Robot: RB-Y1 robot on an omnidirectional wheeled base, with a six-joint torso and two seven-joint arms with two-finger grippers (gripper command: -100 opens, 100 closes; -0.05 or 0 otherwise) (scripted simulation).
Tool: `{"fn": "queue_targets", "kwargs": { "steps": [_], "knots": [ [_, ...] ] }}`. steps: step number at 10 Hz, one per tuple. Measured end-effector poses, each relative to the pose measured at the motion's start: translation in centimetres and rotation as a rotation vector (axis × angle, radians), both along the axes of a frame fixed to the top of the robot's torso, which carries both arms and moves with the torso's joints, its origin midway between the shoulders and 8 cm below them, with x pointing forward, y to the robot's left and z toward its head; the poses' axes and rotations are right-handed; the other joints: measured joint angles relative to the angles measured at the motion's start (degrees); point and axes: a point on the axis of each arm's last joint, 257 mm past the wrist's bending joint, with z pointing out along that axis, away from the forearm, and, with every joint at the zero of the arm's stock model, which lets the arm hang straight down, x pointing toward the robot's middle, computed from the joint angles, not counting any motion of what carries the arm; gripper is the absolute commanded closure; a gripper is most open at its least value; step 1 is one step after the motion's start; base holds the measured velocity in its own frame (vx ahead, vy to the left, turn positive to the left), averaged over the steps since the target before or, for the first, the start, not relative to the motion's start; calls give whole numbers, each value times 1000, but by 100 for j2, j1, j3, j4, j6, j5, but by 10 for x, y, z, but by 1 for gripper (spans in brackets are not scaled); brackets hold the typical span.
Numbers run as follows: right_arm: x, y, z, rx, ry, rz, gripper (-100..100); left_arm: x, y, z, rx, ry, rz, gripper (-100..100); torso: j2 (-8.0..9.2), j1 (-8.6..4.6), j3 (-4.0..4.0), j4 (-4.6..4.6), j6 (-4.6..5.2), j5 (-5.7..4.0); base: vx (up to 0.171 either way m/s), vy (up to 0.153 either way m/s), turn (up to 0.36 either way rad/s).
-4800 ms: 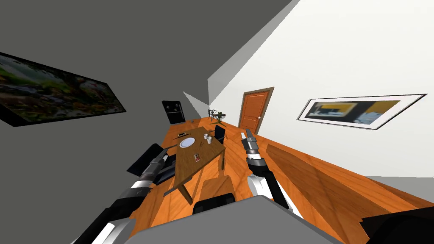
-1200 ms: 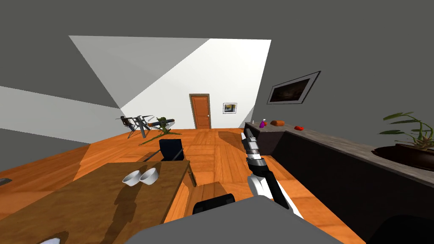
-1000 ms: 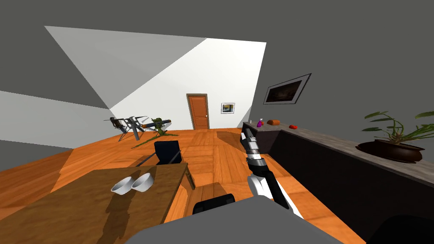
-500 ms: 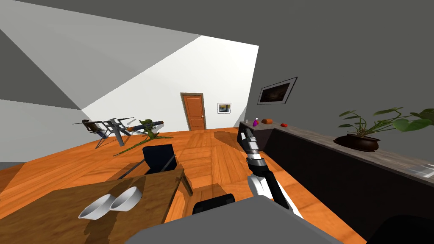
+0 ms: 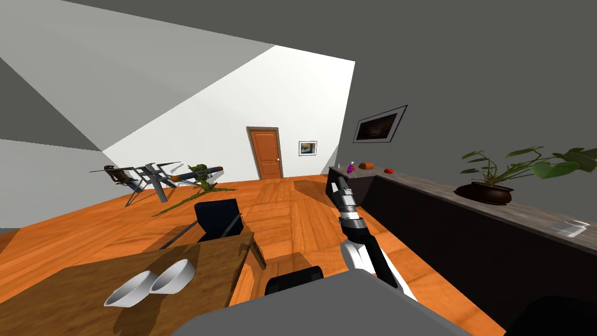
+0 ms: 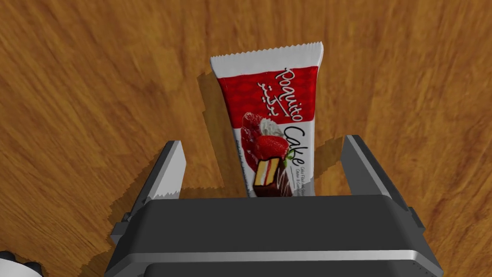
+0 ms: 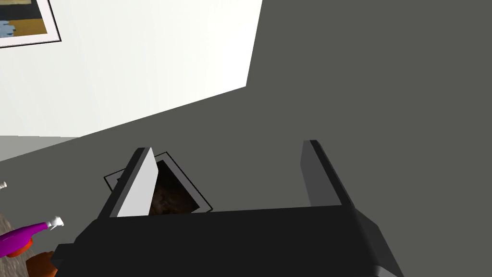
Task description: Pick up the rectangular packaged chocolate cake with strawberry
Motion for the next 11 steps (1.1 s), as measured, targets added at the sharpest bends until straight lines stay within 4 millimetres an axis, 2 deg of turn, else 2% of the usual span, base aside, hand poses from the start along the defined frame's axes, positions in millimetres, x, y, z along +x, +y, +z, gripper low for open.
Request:
{"fn": "queue_targets", "kwargs": {
  "steps": [1, 5, 6, 7, 10, 11],
  "knots": [
    [0, 0, 0, 0, 0, 0, 0, 0, 0, -1, 1, -1, -1, 100, -4, -12, -2, -1, -1, -3, -3, 7, 7],
    [0, 0, 0, 0, 0, 0, 0, -1, 0, -1, 1, 1, 1, 100, -10, -24, -5, 0, 4, -5, 0, 0, 0],
    [0, 0, 0, 0, 0, 0, 0, -1, 0, -1, 1, 1, 1, 0, -10, -24, -5, 0, 4, -5, 0, 0, 0],
    [0, 0, 0, 0, 0, 0, 0, -1, 0, -1, 1, 1, 1, 100, -10, -24, -5, 0, 4, -5, 5, -38, 48],
    [0, 0, 0, 0, 0, 0, 0, -1, 15, 16, 3, 4, -7, 100, -19, -53, -10, -3, 2, -13, 20, -54, 34],
    [0, 0, 0, 0, 0, 0, 0, -1, 15, 17, 2, 5, -9, 0, -16, -43, -9, -3, 3, -9, 2, -7, 0]
  ]
}}
